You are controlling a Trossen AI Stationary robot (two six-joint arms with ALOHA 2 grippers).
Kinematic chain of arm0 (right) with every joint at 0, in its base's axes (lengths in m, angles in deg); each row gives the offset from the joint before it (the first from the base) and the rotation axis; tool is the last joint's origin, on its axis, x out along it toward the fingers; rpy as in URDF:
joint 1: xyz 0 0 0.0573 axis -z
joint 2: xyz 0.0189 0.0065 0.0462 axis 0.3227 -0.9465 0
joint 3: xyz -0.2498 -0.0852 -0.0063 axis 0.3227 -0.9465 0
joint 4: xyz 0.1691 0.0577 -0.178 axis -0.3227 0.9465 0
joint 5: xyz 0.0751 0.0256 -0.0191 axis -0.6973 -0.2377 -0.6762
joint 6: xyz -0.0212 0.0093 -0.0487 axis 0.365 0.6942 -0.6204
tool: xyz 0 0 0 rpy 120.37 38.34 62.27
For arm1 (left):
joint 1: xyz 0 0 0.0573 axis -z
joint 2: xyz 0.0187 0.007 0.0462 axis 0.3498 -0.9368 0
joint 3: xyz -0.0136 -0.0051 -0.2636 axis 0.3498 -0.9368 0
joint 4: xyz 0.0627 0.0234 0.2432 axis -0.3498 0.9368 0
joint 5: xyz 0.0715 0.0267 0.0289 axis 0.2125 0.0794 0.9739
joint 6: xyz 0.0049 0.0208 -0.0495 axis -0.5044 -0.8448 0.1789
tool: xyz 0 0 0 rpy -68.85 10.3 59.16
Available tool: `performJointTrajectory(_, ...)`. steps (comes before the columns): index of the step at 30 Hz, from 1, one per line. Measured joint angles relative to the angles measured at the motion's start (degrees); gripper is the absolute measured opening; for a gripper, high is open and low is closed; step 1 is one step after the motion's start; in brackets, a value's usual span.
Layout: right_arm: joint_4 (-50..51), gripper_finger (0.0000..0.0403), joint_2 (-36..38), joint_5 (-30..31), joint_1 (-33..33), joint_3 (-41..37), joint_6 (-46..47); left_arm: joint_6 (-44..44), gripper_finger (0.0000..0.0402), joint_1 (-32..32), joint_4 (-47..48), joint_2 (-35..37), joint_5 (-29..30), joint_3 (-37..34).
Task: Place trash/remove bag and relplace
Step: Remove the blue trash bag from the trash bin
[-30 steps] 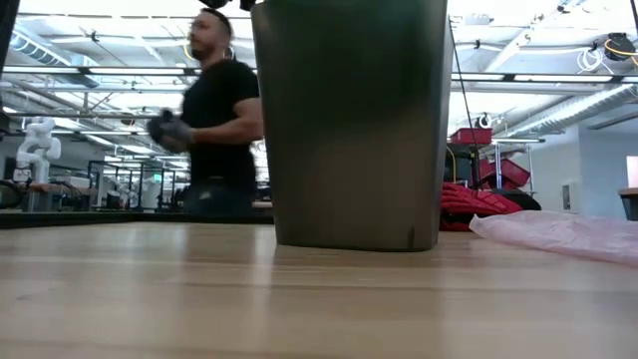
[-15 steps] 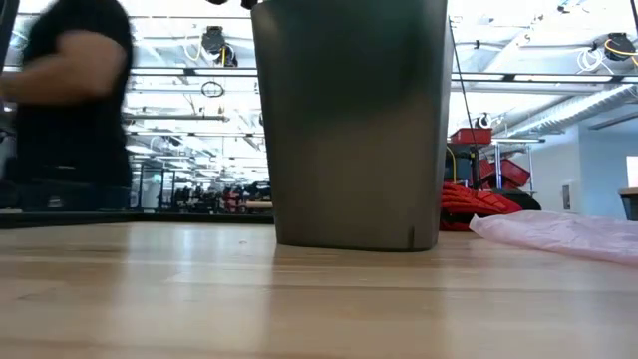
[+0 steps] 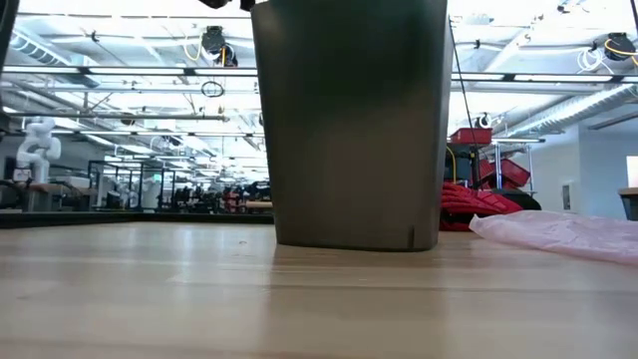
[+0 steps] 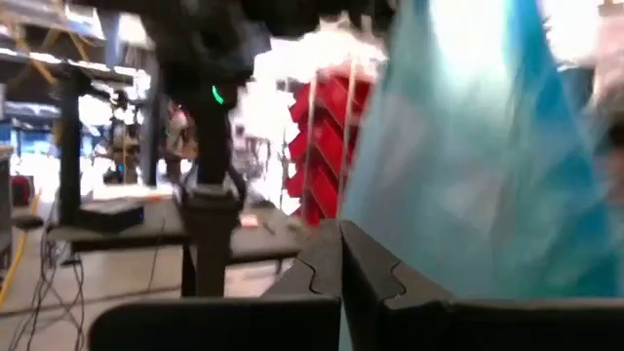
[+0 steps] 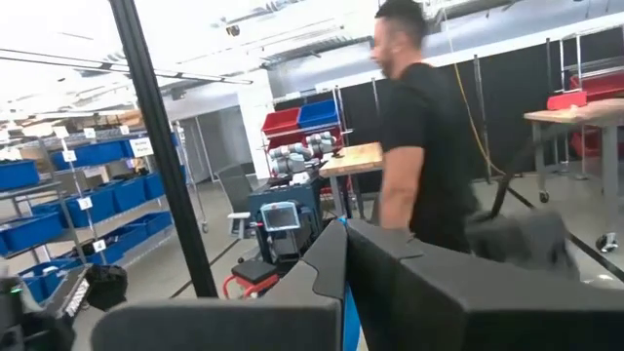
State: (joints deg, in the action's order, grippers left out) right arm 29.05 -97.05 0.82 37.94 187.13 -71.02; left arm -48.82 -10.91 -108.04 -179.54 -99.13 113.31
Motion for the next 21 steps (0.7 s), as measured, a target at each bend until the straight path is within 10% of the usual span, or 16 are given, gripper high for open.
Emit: performJointTrajectory(21, 0.0, 0.0000, -0.3, -1.6, 0.0, 0.1, 2.0, 6.3, 0.0162, 0.9, -5.4, -0.1, -1.8, 4.2)
